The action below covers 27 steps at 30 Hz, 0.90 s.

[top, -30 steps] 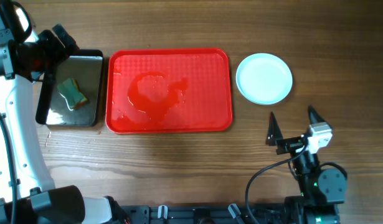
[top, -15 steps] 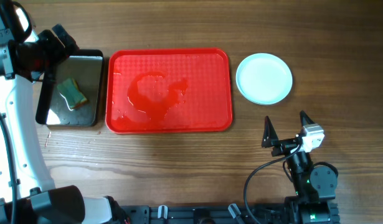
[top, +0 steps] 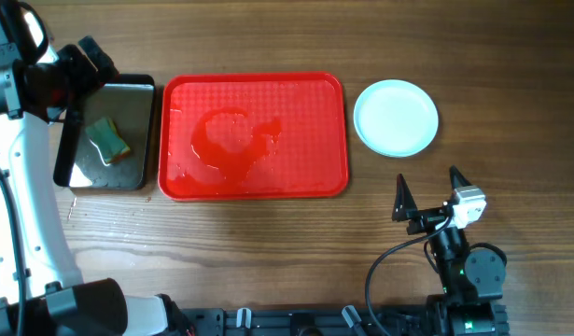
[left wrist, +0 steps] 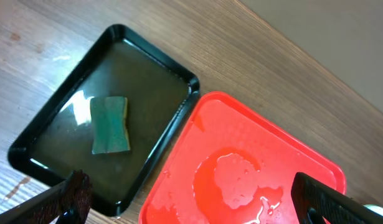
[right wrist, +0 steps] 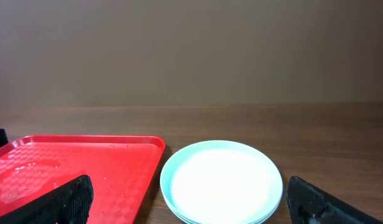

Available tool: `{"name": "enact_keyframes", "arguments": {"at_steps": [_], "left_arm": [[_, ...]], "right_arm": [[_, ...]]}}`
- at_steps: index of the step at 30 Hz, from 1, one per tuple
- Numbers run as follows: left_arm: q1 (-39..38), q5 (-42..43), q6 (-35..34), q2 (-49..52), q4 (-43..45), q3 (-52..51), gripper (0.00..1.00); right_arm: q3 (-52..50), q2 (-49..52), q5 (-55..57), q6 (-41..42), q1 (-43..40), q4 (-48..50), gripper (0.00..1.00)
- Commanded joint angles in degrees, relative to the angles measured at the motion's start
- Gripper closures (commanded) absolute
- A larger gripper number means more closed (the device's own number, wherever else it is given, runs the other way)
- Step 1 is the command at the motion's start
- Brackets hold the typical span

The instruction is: Clean dirty plates on tray and stack at the side

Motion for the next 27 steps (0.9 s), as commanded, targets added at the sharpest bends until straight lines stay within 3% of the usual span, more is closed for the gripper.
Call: {"name": "enact_keyframes", "arguments": {"at_steps": [1, 5, 9, 12, 16, 21, 27], "left_arm": [[-6.16, -2.54, 0.37, -5.97, 0.00, -2.03, 0.00], [-9.42, -3.74, 0.33, -16.63, 5.07, -13.14, 0.00], [-9.35, -3.37, 0.35, -29.94, 24.52, -35.39, 0.00], [-9.35, -1.81, 0.33, -46.53, 42.27, -59.47, 0.00], [-9.42, -0.74, 0.33, -62.84, 54.64, -78.40, 0.00], [-9.40, -1.03, 0.37, -78.27, 59.91, -92.21, 0.00], [-9.01, -3.98, 0.79, -85.61, 59.98, -97.72, 0.00]], "right_arm": [[-0.11, -0.52, -0.90, 0.98, -0.24, 0.20, 0.00], [-0.11, -0.52, -0.90, 0.98, -0.24, 0.20, 0.00], [-0.11, -0.52, -0.90, 0.98, -0.24, 0.20, 0.00], [-0.11, -0.52, -0.90, 1.01, -0.24, 0.20, 0.01], [-0.11, -0.52, -0.90, 1.01, -0.24, 0.20, 0.00], [-0.11, -0.52, -0.90, 1.01, -0.24, 0.20, 0.00], [-0.11, -0.52, -0.90, 1.01, -0.24, 0.20, 0.00]]}}
